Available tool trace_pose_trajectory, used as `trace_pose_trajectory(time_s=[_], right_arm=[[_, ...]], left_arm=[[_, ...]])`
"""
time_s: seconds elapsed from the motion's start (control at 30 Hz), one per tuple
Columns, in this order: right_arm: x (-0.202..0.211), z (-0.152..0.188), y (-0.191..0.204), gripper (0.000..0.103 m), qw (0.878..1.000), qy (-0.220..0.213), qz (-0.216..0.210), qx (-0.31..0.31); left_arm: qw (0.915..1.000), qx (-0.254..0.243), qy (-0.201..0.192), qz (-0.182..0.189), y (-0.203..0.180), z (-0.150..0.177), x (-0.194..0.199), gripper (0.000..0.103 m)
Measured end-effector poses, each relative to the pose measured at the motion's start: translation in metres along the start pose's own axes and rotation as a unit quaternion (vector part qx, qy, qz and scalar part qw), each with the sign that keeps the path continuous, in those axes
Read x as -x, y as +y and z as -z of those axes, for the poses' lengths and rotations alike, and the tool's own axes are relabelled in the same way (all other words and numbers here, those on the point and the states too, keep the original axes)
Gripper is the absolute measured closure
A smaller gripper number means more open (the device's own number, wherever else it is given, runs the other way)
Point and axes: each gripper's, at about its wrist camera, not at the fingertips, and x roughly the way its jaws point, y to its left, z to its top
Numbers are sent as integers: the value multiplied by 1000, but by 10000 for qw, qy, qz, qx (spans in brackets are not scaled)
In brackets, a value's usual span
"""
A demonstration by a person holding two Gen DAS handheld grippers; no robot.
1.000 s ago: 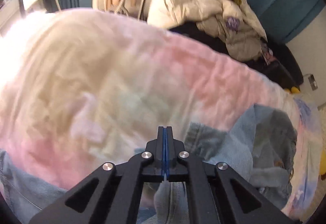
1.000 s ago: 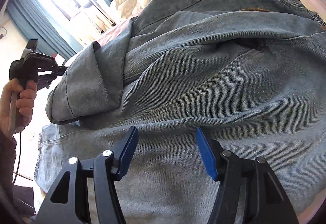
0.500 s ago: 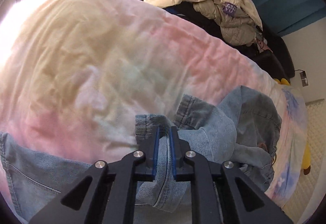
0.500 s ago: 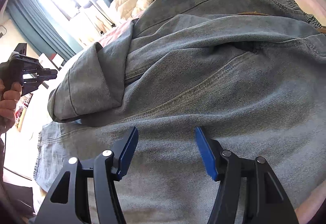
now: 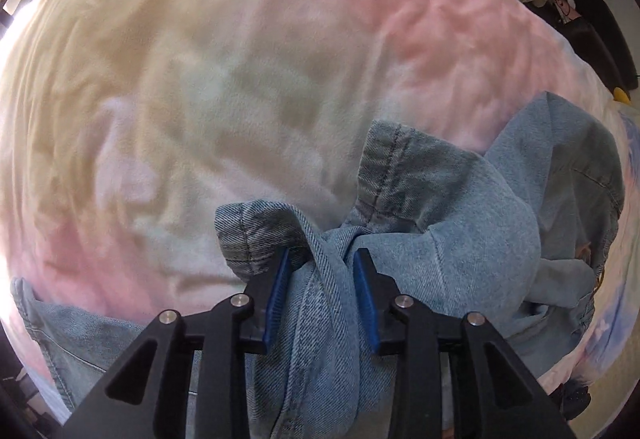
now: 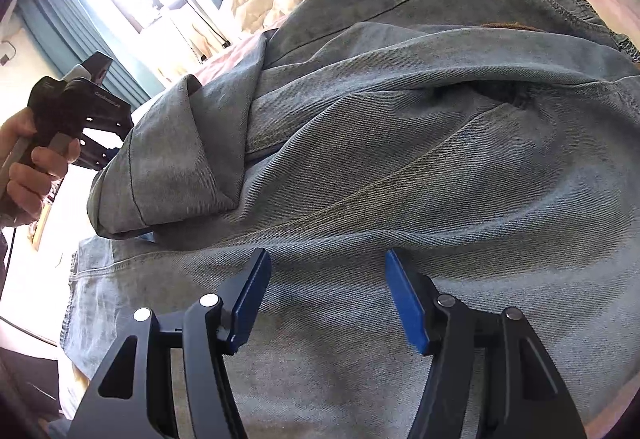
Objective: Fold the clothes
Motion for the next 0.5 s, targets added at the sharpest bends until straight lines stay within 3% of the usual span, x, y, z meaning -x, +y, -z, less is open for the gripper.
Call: trace_pose_trajectory(time_s=[0.1,0.23,0.33,0.43,0.5], right_arm=[[-2,-1,-2,42,10000,7,-53,-24],[-2,-1,-3,41,9999,-1,-103,-54],[0,-1,-3,41,9999,-14,-112,-32],[4,1,-4,41,9999,-40,-138,-43],[8,1,-4,41,9998,-103,-137,-68]], left_arm=[[9995,285,-142,40,4,1,1,70],[9959,622,-651,74,14,6,18,93],[9918,647,-1093,102,17,14,38,96],[9843,756,-1586,162,25,26,67,97],[9741,958,-2037,219,39,32,94,98]])
